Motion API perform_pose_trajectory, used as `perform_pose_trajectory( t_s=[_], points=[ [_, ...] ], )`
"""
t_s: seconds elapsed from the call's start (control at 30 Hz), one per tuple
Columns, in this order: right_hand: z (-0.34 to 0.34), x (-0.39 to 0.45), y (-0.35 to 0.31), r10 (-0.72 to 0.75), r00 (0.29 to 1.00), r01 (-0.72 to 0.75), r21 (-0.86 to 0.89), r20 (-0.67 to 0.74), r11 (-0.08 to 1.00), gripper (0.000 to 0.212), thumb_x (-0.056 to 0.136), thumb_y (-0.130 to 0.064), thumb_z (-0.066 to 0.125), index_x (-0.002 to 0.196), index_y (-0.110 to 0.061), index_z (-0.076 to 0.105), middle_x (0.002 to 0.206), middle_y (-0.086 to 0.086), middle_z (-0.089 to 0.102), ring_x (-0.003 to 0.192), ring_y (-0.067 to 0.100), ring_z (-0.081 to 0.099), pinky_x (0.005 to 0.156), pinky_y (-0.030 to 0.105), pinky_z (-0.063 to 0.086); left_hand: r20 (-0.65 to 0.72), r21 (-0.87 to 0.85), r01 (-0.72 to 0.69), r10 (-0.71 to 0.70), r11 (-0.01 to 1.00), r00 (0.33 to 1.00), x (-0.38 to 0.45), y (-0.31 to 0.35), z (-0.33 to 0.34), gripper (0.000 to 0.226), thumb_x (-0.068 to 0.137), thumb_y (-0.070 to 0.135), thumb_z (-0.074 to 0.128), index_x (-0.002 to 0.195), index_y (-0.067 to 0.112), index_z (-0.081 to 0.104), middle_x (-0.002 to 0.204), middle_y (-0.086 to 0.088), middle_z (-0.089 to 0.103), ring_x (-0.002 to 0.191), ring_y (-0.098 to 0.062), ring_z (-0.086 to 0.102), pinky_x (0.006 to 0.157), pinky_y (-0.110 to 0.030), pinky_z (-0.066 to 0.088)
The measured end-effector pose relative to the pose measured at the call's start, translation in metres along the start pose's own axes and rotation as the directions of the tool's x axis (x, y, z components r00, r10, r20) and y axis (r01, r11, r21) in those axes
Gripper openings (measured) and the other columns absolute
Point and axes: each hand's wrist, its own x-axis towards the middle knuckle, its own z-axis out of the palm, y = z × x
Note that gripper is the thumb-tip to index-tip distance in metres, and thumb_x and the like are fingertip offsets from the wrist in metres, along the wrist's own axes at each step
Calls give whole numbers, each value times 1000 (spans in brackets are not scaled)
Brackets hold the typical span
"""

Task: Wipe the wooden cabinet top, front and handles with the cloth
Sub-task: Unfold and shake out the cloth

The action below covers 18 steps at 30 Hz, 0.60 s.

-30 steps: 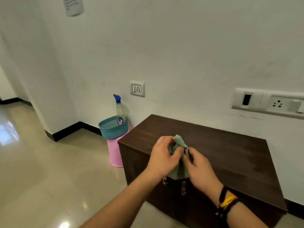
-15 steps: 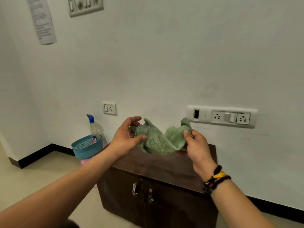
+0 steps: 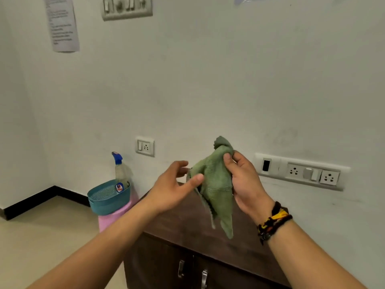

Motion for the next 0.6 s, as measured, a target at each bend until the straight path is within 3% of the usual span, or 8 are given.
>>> perform_pose_trajectory(
  t_s=[0.07,0.17,0.27,0.37,0.47,0.6],
  points=[
    [5,6,-7,-90,995,94,-105,41,990,24,104,-20,49,115,-5,64,102,14,71,93,23,68,88,42,57,182,-168,160,-129,973,975,9,15,10,93,69,78,69,135,14,52,121,7,69,106,-8,68,94,-28,53],
    [-1,10,0,-135,990,124,-219,-37,968,23,104,-22,50,110,-7,66,99,11,71,90,23,68,87,44,55,318,-358,376,-267,855,910,11,18,22,48,82,49,78,107,8,73,97,-2,80,87,-15,76,75,-27,57],
    [-14,17,14,-43,973,8,-154,-226,988,22,104,-24,49,110,-14,68,108,13,73,107,35,68,96,51,54,293,-419,496,-404,760,866,16,11,29,34,80,27,83,100,1,75,93,-11,79,89,-30,74,80,-38,59],
    [-29,18,6,26,959,-11,52,-281,999,24,105,-26,47,116,-17,67,111,8,73,116,34,64,96,48,54,160,-650,413,-416,638,895,27,14,24,8,87,10,74,90,3,73,86,-17,77,80,-32,72,79,-43,60],
    [-32,-3,10,-35,990,64,218,-135,974,39,99,-31,52,136,-17,52,126,2,70,119,23,65,93,42,57,69,-692,294,-345,660,936,26,19,29,19,95,23,69,91,5,72,88,-16,77,81,-31,75,80,-43,60],
    [-35,-42,60,278,959,-274,72,-52,959,49,89,-28,63,133,-9,58,124,11,71,116,29,67,97,50,54,168,-511,464,-445,724,880,18,5,54,40,100,37,59,98,1,75,91,-15,79,89,-33,76,90,-50,59]
  ],
)
